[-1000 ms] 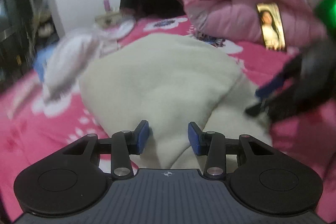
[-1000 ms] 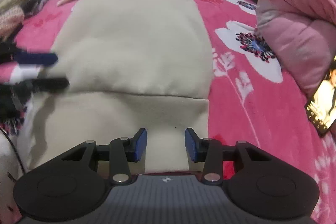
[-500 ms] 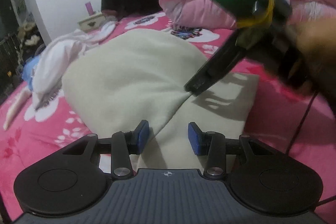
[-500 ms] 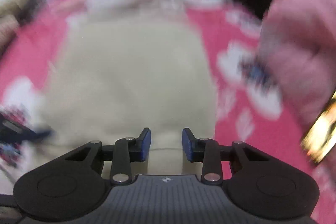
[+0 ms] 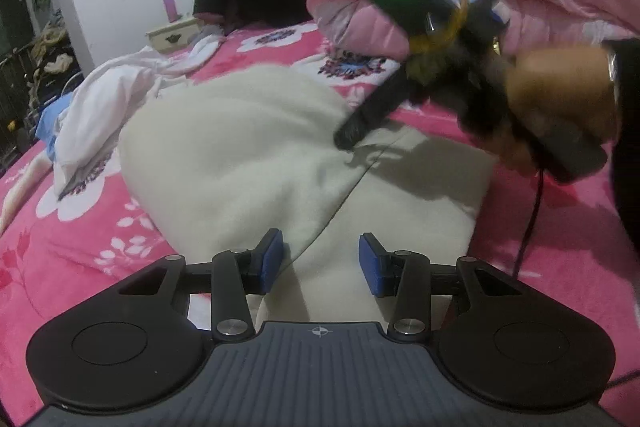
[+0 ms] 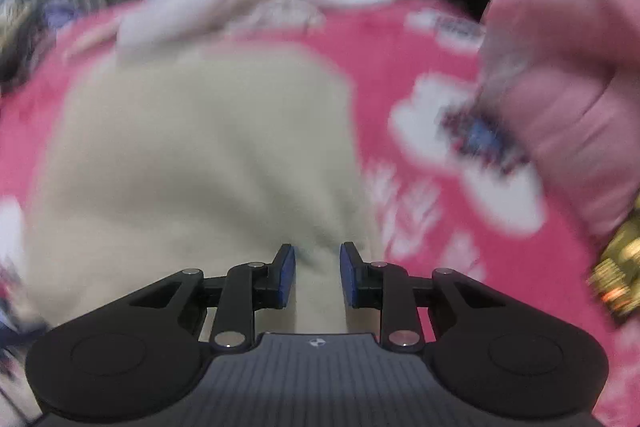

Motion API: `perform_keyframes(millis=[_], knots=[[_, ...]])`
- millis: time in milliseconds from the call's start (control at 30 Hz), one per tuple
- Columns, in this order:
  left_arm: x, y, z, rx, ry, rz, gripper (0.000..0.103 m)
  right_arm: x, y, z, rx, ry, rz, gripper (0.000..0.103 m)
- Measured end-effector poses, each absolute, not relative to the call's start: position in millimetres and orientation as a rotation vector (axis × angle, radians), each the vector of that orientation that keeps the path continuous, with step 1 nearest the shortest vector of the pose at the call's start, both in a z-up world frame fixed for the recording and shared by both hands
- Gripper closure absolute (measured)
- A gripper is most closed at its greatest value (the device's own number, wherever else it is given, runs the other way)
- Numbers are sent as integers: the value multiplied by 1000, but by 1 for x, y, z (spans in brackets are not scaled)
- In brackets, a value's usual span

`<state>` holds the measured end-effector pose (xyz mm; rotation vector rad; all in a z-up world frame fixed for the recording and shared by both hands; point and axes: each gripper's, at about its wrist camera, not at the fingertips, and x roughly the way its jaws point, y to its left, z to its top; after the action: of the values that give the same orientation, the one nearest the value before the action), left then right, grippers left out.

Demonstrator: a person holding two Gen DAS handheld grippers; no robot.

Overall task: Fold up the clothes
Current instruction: 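Smooth the folded hoodie with the right gripper while the left gripper hovers above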

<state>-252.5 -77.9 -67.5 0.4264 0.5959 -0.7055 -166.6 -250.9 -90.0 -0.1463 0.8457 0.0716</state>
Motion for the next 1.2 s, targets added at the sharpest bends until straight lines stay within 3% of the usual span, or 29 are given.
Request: perform_keyframes(millis=[233,400,600,700,867,1067,1200], knots=[[-215,-52,-19,477,758,-730,61,-153,-257,-67,-150,915,127,77],[-171,-53,9,433,776,-692,61,-150,-264,-26,-122,839,191,77],[-116,-69,-20,321,697,-618,61,-113,-255,1,-98,744,230,77],[-100,-73,-49,305,719,-585,61,-83,-255,-19,-83,752,223,77],[-113,-76,-69,339,640,-592,61,-50,-268,-100,0,875,217,78],[-145,-81,-54,405,544,-572,60,-45,-273,-73,-14,907,233,78],[-184,-74,-44,420,475,-638,56,-57,-259,-15,-19,779,283,76]])
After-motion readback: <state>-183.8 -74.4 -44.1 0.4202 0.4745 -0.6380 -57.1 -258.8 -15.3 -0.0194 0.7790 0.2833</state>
